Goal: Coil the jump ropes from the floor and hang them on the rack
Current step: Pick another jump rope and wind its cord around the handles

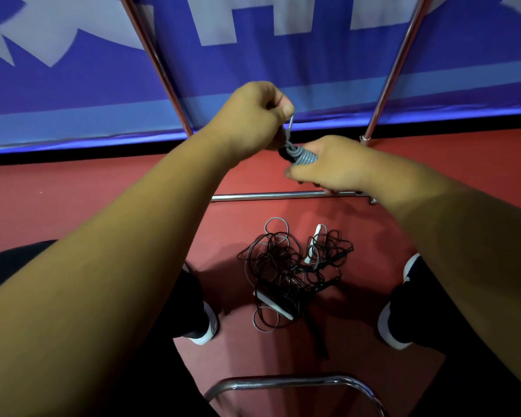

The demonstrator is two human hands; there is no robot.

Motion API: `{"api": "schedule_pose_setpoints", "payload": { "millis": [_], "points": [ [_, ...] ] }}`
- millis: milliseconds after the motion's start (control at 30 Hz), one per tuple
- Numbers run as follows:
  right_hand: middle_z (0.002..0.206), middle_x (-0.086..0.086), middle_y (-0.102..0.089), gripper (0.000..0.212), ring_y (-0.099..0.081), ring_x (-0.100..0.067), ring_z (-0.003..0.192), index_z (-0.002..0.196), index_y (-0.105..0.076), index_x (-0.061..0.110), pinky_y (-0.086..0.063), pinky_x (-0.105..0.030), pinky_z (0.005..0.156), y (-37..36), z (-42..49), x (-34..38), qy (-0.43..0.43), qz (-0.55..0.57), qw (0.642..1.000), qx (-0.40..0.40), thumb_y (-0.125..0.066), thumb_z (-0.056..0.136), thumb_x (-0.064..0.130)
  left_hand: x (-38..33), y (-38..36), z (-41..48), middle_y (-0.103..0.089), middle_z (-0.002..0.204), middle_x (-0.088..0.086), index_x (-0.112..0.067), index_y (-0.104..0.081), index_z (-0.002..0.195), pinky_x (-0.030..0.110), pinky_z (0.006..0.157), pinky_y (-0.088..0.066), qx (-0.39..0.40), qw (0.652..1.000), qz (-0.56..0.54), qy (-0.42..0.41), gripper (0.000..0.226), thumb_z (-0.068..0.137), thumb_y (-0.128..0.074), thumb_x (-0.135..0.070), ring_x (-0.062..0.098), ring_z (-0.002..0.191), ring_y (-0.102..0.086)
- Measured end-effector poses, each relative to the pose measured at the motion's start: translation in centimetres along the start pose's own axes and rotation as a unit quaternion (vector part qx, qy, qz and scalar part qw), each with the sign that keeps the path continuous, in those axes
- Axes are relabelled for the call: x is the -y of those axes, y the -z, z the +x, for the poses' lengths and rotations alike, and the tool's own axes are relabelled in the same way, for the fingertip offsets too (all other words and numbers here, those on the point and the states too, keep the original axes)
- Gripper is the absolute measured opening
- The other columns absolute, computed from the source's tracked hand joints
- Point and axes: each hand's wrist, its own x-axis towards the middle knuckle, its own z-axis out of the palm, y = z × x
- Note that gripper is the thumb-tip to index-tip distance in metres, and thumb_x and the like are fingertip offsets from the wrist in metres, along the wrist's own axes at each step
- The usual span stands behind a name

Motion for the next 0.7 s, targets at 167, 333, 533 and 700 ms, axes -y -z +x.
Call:
{"api": "schedule_pose_setpoints", "payload": {
  "millis": [167, 333, 533, 700],
  "points": [
    [0.062, -0.003, -0.068, 0.035, -0.059, -0.013, 0.05, 0.077, -0.068, 0.02, -0.048, -0.027, 0.056, -0.1, 0.0, -0.2, -0.012, -0.009, 0.998, 0.067, -0.08, 0.087, 0.051, -0.3, -0.2, -0.5, -0.064, 0.075, 0.007, -0.001, -0.065, 0.1, 0.041, 0.066, -0.066, -0.006, 1.0, 0.022, 0.005, 0.01, 0.101, -0.061, -0.01, 0.011, 0.062, -0.067],
    [0.095, 0.012, -0.073, 0.044, -0.068, -0.01, 0.089, 0.115, -0.07, 0.031, -0.05, -0.03, 0.08, 2.0, -0.2, 0.5, 0.023, 0.089, 0.994, 0.057, -0.084, 0.081, 0.055, -0.6, 1.0, -0.9, -0.066, 0.069, 0.005, 0.004, -0.067, 0.1, 0.037, 0.066, -0.065, 0.022, 1.0, -0.004, 0.02, 0.012, 0.101, -0.065, -0.007, 0.013, 0.064, -0.068],
    [0.1, -0.002, -0.082, 0.01, -0.08, -0.018, 0.097, 0.108, -0.075, 0.016, -0.059, -0.042, 0.091, 3.4, -1.2, 2.5, 0.054, 0.249, 0.966, -0.05, -0.07, 0.1, 0.019, -1.3, 1.5, -2.0, -0.066, 0.074, 0.013, 0.0, -0.073, 0.097, 0.052, 0.074, -0.066, -0.02, 0.997, -0.059, 0.051, 0.006, 0.097, -0.071, -0.005, 0.021, 0.065, -0.064],
    [0.088, -0.003, -0.081, 0.003, -0.076, -0.012, 0.079, 0.102, -0.075, 0.015, -0.057, -0.032, 0.075, 3.7, -3.4, 5.1, 0.057, 0.272, 0.958, -0.077, -0.073, 0.1, 0.014, -3.3, 2.9, -4.0, -0.068, 0.081, 0.019, -0.005, -0.078, 0.096, 0.052, 0.077, -0.064, -0.03, 0.993, -0.105, 0.042, 0.005, 0.093, -0.074, -0.006, 0.025, 0.071, -0.063]
  ]
}}
